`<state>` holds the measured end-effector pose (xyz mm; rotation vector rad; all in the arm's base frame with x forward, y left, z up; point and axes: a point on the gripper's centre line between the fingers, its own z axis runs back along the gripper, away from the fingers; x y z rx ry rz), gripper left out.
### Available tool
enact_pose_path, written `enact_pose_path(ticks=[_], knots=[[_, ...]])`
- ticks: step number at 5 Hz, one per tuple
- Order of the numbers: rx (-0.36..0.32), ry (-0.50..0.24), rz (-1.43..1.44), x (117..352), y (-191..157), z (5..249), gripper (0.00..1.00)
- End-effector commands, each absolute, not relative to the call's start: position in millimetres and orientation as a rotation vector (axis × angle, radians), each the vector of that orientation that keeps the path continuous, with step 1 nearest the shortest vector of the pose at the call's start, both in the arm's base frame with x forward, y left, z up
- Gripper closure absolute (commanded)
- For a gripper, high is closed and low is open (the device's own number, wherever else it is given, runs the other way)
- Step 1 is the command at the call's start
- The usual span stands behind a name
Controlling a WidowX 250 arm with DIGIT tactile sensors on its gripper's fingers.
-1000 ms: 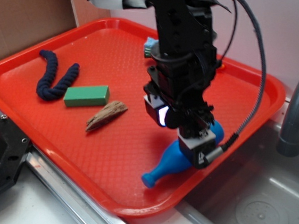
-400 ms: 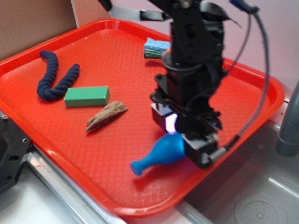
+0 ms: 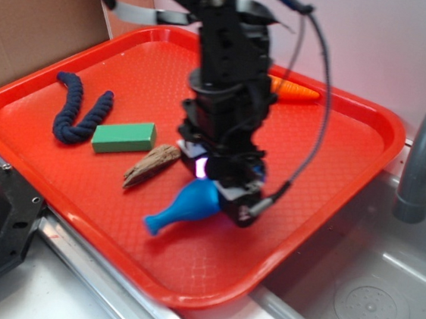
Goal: Grab the blue bottle.
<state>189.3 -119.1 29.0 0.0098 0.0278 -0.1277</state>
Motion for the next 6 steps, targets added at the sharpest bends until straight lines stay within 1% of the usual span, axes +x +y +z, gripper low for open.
enact_pose_path(ticks=[1,2,3,4,5,6], knots=[[0.013,0.044,-0.134,173.9,-99.8,94.0,1.0],[-0.036,-0.058,-0.05,168.4,-84.8,143.2,1.0],[-0.075,-0.084,-0.081,174.7,-77.7,192.7,1.0],[-0.055,-0.156,-0.057,183.5,-76.1,227.7,1.0],[-0.038,-0.139,-0.052,191.6,-81.3,226.9,1.0],[-0.039,-0.126,-0.026,197.1,-77.7,225.0,1.0]])
